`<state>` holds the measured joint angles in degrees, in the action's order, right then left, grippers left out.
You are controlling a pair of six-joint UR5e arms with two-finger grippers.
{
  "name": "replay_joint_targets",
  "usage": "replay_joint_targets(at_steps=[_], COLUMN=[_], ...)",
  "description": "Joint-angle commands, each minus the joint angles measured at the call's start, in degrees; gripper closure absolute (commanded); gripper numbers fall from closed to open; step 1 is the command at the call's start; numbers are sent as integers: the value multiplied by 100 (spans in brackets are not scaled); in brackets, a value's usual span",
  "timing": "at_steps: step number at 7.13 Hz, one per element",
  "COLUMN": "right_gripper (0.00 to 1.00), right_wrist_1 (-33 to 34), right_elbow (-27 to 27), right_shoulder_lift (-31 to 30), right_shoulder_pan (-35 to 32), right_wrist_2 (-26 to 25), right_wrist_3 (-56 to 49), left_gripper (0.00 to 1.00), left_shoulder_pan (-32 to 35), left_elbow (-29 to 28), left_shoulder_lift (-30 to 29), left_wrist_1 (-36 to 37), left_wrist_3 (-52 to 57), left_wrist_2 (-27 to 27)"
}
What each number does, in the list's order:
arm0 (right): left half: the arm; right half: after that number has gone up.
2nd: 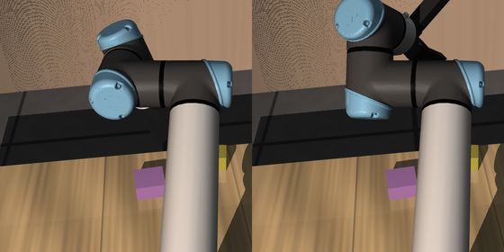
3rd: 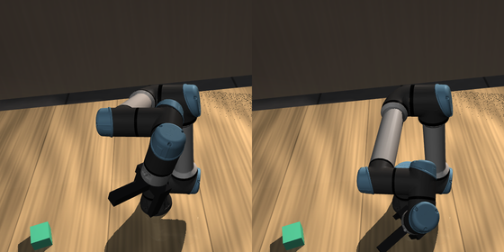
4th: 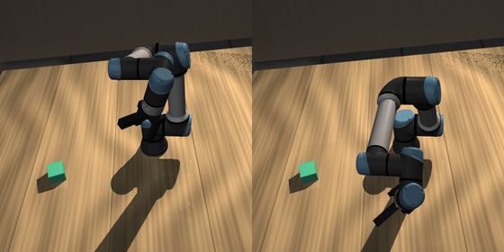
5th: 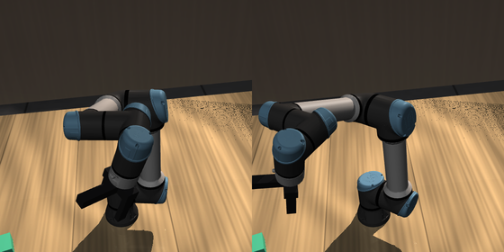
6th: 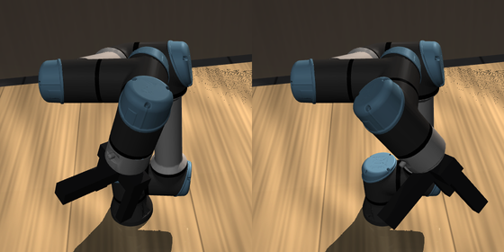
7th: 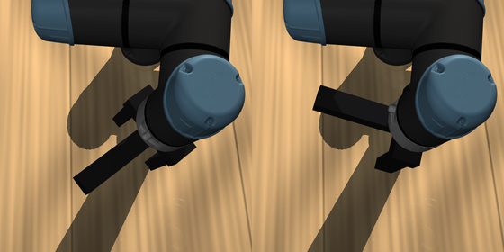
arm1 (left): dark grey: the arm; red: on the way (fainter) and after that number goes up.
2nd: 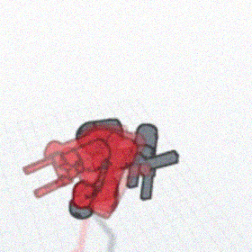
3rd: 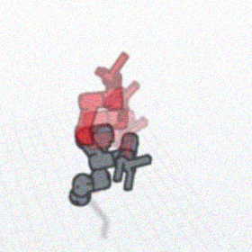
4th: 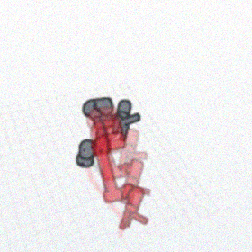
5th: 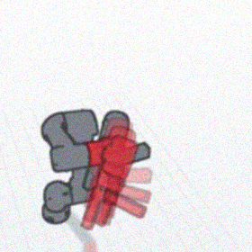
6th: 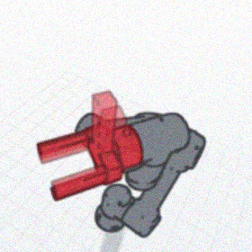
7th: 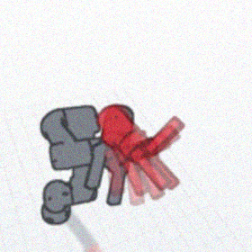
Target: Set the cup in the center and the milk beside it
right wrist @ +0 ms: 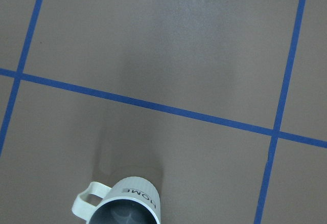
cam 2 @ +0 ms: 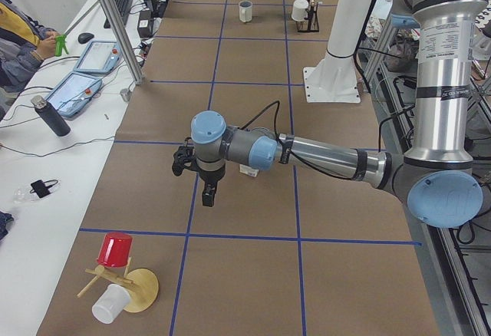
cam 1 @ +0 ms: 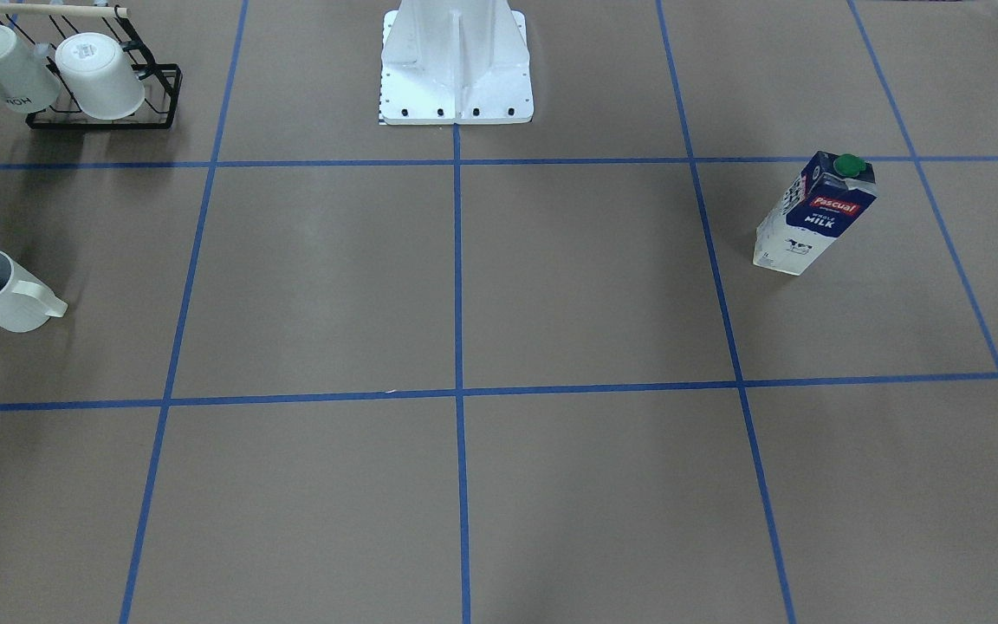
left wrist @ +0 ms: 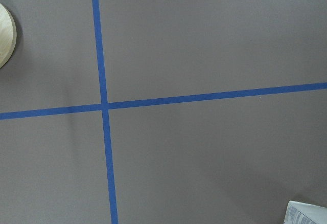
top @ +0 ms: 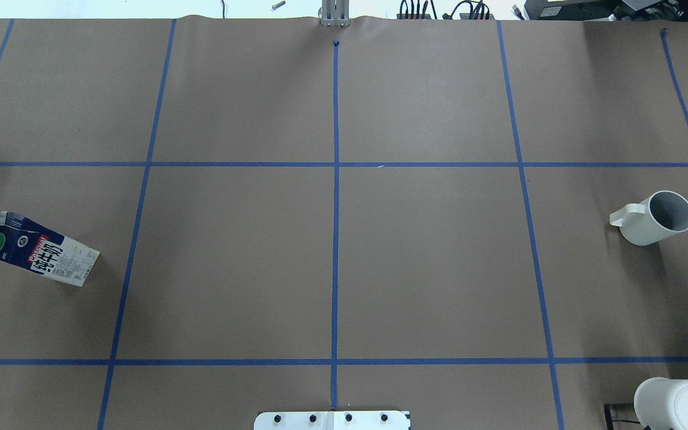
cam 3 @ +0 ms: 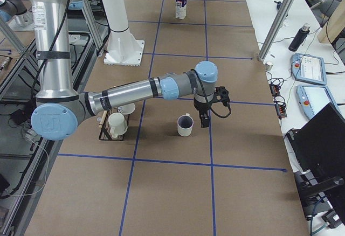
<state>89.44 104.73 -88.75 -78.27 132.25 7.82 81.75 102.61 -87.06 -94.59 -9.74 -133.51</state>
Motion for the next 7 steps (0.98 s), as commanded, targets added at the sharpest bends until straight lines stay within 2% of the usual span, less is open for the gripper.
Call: replay_joint_targets(at_steps=[1,3,7], right_gripper=[0,0,0], right_wrist_1=[-5,-67,-75], right_elbow=[56,12,-207], right_shoulder_lift=[-28,-141,-213], right_shoulder_pan=[13,39,662], right_wrist_2=[55,466,425], right_wrist_3=[45,71,342], left_gripper=[2,2,2], left_shoulder_pan=[-1,-10,-37], left_elbow=[22,22,-57], left_shoulder_lift=[93,93,76], left_wrist_1=[-77,-68,-77], left_wrist_3=[-28,-71,-45], left_wrist_2=[-17,-17,-17])
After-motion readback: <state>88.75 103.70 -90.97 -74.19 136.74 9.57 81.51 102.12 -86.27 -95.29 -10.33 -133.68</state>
